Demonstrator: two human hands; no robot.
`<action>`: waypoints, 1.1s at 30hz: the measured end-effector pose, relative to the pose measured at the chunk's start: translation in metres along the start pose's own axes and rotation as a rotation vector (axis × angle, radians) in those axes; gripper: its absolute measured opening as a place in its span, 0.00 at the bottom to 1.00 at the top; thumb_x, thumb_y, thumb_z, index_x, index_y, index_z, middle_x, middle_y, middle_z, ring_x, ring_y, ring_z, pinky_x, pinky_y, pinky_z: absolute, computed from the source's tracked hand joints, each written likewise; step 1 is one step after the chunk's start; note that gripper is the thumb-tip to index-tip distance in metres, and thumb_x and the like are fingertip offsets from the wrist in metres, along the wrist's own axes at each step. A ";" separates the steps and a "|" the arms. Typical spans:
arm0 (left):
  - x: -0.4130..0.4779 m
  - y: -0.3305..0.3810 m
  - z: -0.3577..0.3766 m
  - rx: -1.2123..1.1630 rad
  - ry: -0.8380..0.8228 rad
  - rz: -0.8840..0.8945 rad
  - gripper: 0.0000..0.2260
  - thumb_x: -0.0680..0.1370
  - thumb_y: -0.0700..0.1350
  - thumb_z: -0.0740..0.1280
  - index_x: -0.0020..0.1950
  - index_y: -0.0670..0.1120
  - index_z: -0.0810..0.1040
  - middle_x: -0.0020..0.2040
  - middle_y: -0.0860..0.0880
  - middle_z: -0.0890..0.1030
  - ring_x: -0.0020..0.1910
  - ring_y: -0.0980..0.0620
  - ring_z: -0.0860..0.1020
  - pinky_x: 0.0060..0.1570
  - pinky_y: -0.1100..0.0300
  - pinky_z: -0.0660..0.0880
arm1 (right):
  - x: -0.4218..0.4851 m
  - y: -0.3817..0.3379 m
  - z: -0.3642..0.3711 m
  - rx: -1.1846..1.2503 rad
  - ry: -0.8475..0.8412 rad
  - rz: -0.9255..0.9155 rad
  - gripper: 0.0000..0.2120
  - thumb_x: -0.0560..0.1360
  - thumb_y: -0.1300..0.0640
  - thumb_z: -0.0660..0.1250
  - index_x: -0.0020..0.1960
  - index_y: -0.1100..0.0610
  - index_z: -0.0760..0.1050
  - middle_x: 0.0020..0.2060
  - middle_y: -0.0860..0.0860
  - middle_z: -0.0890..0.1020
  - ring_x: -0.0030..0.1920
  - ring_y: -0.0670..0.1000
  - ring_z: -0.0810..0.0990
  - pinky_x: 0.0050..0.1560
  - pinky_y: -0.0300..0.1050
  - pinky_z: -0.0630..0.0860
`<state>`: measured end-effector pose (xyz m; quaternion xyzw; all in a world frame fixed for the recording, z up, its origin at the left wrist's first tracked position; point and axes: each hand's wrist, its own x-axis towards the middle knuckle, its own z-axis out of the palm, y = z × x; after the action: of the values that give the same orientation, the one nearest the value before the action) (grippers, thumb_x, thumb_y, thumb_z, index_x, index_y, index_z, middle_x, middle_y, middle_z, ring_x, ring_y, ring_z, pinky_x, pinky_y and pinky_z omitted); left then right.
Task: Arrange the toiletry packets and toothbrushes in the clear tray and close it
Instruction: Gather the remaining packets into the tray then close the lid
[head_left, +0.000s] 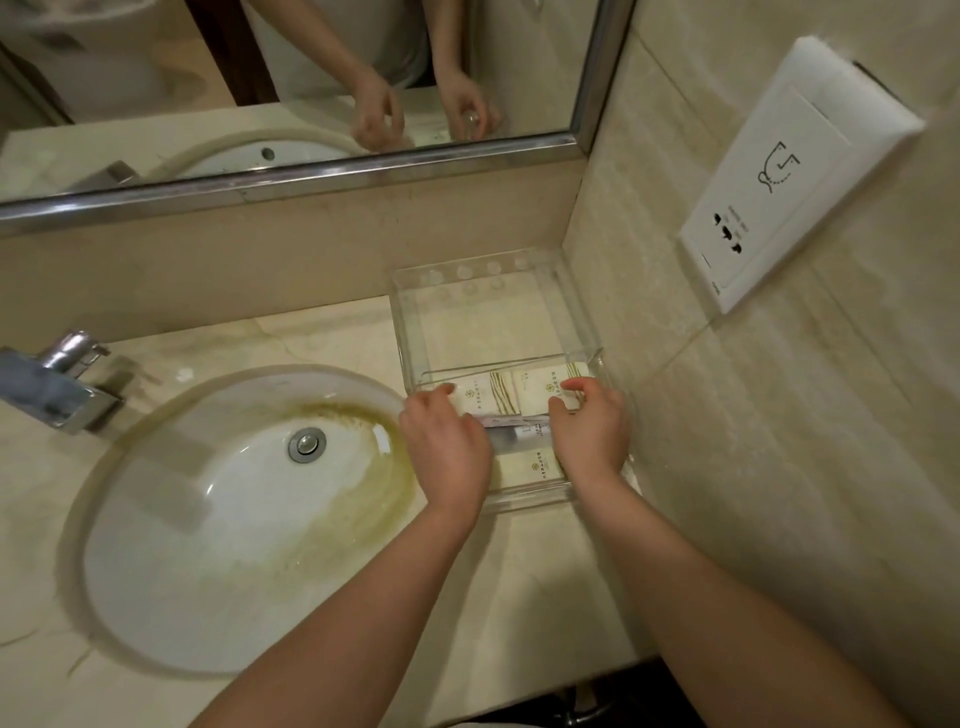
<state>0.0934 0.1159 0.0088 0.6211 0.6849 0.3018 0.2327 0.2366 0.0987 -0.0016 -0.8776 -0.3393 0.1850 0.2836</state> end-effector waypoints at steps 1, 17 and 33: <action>-0.004 -0.003 0.003 0.085 -0.053 0.140 0.18 0.73 0.36 0.63 0.62 0.41 0.76 0.59 0.42 0.76 0.59 0.42 0.72 0.58 0.55 0.68 | -0.004 0.000 0.001 -0.070 0.032 -0.114 0.13 0.73 0.55 0.69 0.57 0.48 0.80 0.56 0.52 0.79 0.55 0.55 0.76 0.50 0.47 0.72; -0.003 -0.065 -0.099 0.027 -0.036 0.086 0.22 0.71 0.34 0.60 0.64 0.40 0.76 0.64 0.42 0.76 0.65 0.42 0.71 0.66 0.51 0.68 | -0.087 -0.081 0.042 -0.025 -0.316 -0.619 0.20 0.75 0.63 0.63 0.66 0.57 0.75 0.61 0.57 0.80 0.62 0.60 0.76 0.63 0.51 0.71; 0.006 -0.435 -0.399 0.205 0.198 -0.889 0.30 0.70 0.55 0.74 0.68 0.44 0.71 0.64 0.40 0.71 0.64 0.39 0.68 0.59 0.48 0.70 | -0.359 -0.303 0.282 -0.078 -0.867 -0.842 0.18 0.76 0.56 0.65 0.66 0.52 0.74 0.56 0.50 0.82 0.57 0.51 0.80 0.55 0.42 0.73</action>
<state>-0.4927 0.0521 -0.0129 0.2553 0.9298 0.1616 0.2104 -0.3096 0.1373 0.0176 -0.5224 -0.7485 0.3852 0.1357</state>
